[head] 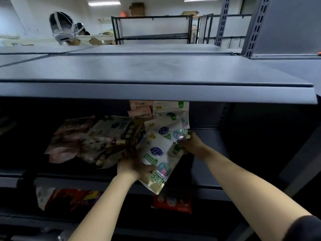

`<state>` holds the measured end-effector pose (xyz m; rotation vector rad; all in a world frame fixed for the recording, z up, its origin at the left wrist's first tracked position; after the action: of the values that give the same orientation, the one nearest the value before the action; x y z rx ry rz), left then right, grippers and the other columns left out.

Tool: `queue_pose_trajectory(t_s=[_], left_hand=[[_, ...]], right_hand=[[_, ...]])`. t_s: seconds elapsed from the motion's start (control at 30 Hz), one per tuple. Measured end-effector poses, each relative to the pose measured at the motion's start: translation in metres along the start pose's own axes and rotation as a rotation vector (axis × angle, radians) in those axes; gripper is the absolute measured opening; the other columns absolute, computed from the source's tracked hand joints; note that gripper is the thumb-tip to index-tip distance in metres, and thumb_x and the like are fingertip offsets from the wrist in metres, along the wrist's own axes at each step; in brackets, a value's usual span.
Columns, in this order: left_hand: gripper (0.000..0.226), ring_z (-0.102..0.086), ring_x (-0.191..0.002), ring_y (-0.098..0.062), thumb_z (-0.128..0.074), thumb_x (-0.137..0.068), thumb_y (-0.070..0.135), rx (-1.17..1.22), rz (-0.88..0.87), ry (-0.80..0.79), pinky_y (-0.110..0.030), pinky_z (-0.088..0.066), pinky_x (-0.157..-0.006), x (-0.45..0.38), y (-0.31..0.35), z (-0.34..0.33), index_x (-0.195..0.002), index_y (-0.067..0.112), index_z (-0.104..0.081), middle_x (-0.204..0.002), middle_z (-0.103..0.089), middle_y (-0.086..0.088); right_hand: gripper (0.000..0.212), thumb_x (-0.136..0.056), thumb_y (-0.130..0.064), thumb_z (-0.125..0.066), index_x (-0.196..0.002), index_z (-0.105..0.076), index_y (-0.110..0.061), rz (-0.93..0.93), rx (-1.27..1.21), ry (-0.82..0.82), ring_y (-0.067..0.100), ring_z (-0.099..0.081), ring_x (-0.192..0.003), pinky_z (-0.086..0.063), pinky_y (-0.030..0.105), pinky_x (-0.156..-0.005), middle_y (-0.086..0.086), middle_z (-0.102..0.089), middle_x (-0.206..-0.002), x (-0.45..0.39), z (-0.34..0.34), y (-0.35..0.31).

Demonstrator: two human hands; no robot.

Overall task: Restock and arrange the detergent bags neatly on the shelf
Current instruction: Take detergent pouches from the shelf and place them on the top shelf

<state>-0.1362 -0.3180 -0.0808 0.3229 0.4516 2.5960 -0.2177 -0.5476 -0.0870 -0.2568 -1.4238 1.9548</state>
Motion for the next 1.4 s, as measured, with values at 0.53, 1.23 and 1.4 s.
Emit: queue_pose_trajectory(t_s=[0.53, 1.23, 1.4], left_hand=[[0.039, -0.059, -0.11, -0.031, -0.052, -0.093, 0.042, 0.527, -0.122, 0.463, -0.035, -0.048, -0.086, 0.038, 0.024, 0.048, -0.126, 0.022, -0.058, -0.118, -0.066, -0.01], [0.04, -0.033, -0.047, -0.006, -0.048, -0.085, 0.037, 0.969, -0.573, 0.874, -0.025, -0.026, -0.047, 0.209, 0.162, 0.06, -0.059, 0.009, -0.035, -0.057, -0.041, -0.002], [0.046, -0.03, -0.048, -0.018, -0.05, -0.084, 0.036, 1.051, -0.571, 0.943, -0.036, -0.025, -0.046, 0.268, 0.225, 0.049, -0.06, 0.0, -0.035, -0.056, -0.036, -0.009]], right_hand=[[0.021, -0.095, -0.021, -0.053, -0.102, -0.066, -0.006, 0.192, 0.025, 0.432, 0.029, -0.062, -0.095, -0.044, 0.033, -0.073, 0.014, -0.068, -0.1, 0.081, 0.059, -0.02], [0.031, -0.096, -0.03, -0.047, -0.078, -0.059, -0.008, 0.993, 0.228, 0.923, 0.003, -0.042, -0.05, -0.033, 0.011, -0.046, -0.015, -0.046, -0.062, 0.295, 0.21, -0.003], [0.034, -0.095, -0.029, -0.048, -0.078, -0.061, -0.003, 1.132, 0.144, 0.925, 0.005, -0.048, -0.055, -0.038, 0.013, -0.047, -0.011, -0.051, -0.065, 0.335, 0.284, 0.003]])
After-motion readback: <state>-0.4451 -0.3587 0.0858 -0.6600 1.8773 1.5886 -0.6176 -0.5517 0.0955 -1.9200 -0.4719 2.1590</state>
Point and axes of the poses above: each hand's wrist, its own x-axis away from the middle knuckle, its own z-axis out of the back of the hand, y = z × x, the point moved 7 cm from there along -x, towards the middle knuckle
